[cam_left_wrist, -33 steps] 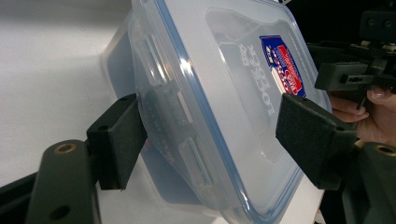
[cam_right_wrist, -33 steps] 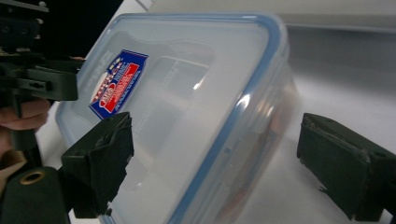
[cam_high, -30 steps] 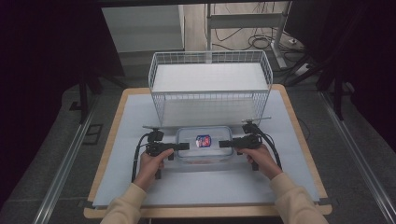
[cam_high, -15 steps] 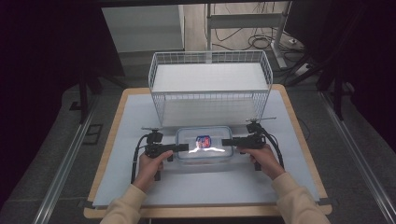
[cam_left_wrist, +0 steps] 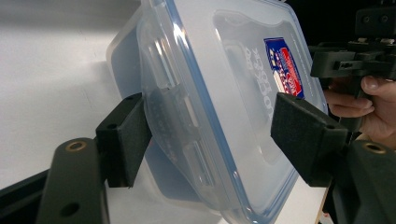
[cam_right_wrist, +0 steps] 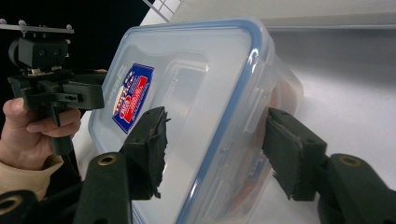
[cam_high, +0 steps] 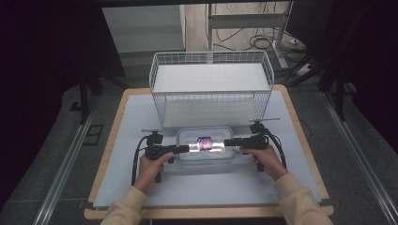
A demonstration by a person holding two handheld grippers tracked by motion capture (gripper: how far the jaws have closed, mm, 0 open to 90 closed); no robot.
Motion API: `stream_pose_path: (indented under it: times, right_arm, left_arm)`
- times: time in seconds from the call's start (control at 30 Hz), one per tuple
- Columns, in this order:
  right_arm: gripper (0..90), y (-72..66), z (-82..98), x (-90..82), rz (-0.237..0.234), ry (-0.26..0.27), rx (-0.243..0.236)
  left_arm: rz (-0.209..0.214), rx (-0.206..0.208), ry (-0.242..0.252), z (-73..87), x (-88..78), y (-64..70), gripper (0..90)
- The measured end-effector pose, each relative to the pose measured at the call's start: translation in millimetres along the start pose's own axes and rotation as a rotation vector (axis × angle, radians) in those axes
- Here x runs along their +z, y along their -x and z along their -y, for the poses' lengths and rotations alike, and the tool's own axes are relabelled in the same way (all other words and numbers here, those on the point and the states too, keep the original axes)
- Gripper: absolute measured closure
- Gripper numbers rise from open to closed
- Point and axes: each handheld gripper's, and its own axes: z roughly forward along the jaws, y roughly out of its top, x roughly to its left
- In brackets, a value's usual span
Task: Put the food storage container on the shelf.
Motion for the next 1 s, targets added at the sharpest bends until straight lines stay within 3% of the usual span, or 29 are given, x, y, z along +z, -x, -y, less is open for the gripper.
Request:
stream_pose_path:
  times: [0.17,0.37,0.57,1.0]
  right_arm:
    - [46.3,-1.1,2.9,-5.3,-0.020,0.013,0.000]
    - [49.8,-4.4,6.6,-10.8,-0.029,0.019,-0.039]
    - [47.9,-5.7,9.2,-11.8,-0.033,0.015,-0.090]
    - [46.0,1.4,12.1,-10.1,-0.076,-0.009,-0.063]
  left_arm:
    - [-0.004,0.015,0.029,6.1,-4.7,3.7,32.9]
    - [-0.011,0.041,0.044,11.3,-9.0,8.5,35.8]
    - [-0.012,0.053,0.052,13.4,-9.6,9.2,36.1]
    - [-0.015,0.065,0.053,14.0,-9.0,9.3,35.1]
